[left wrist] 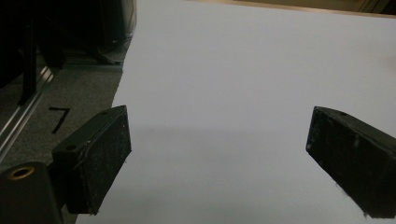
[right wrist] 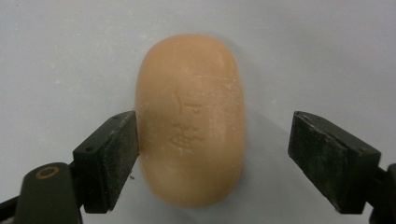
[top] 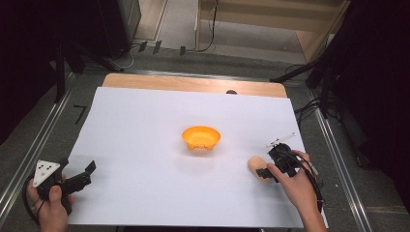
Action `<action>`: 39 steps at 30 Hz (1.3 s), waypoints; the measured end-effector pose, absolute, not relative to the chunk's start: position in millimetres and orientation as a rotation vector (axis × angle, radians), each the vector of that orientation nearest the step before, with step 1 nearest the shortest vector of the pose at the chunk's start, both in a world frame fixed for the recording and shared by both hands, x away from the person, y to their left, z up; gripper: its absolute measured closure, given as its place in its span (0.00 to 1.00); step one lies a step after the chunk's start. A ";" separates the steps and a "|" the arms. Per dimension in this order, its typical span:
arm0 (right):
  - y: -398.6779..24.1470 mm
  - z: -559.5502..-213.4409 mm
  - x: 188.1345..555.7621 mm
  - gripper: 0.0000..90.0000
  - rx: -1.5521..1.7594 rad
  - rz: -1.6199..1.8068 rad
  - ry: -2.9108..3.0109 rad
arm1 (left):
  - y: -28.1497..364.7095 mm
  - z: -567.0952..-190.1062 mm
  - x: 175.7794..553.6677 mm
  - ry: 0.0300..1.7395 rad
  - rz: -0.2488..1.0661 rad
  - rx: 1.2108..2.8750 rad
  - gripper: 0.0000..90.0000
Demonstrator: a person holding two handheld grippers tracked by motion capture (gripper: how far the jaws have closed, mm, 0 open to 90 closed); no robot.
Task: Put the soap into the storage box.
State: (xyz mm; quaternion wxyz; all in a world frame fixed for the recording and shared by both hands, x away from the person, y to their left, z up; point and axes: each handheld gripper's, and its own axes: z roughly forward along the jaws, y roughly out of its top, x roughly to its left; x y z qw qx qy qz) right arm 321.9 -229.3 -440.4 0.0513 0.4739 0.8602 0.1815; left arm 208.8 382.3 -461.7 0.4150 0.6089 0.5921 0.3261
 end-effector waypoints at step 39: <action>-206.8 -449.1 331.2 0.37 1.341 0.394 2.734 | 382.4 -461.6 209.2 1.489 0.818 1.534 0.08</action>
